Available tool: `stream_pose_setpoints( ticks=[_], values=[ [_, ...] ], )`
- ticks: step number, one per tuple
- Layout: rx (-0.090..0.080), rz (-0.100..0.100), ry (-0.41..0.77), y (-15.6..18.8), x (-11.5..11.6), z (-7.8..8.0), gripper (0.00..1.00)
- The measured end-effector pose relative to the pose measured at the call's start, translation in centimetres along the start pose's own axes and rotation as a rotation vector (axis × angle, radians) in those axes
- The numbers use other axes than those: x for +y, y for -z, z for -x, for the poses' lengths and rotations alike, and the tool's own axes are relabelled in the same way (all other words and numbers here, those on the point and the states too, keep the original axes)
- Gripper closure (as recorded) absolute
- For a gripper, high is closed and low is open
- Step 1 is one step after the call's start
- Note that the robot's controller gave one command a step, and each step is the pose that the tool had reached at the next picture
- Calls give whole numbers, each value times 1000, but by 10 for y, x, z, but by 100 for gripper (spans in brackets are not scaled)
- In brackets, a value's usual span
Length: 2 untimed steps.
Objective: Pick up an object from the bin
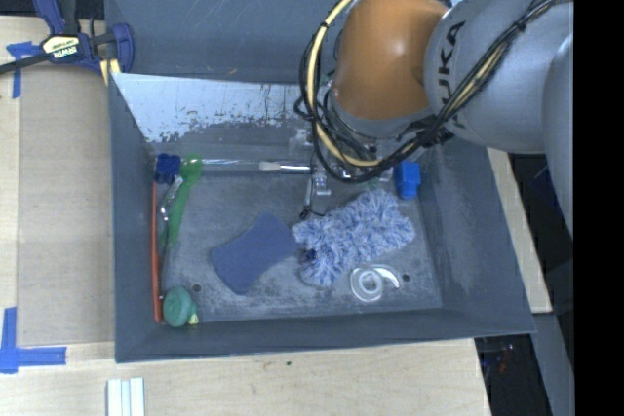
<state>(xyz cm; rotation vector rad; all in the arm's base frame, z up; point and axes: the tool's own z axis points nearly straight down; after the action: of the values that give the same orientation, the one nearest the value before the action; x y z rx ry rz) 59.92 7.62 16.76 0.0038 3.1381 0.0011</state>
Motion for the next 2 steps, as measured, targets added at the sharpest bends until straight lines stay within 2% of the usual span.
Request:
stream_pose_setpoints(
  ticks=[1, 2],
  values=[
    [0, 0, 0, 0, 0, 0, 0],
    [4, -2, 142, -52, -48, -44, 0]
  ],
)
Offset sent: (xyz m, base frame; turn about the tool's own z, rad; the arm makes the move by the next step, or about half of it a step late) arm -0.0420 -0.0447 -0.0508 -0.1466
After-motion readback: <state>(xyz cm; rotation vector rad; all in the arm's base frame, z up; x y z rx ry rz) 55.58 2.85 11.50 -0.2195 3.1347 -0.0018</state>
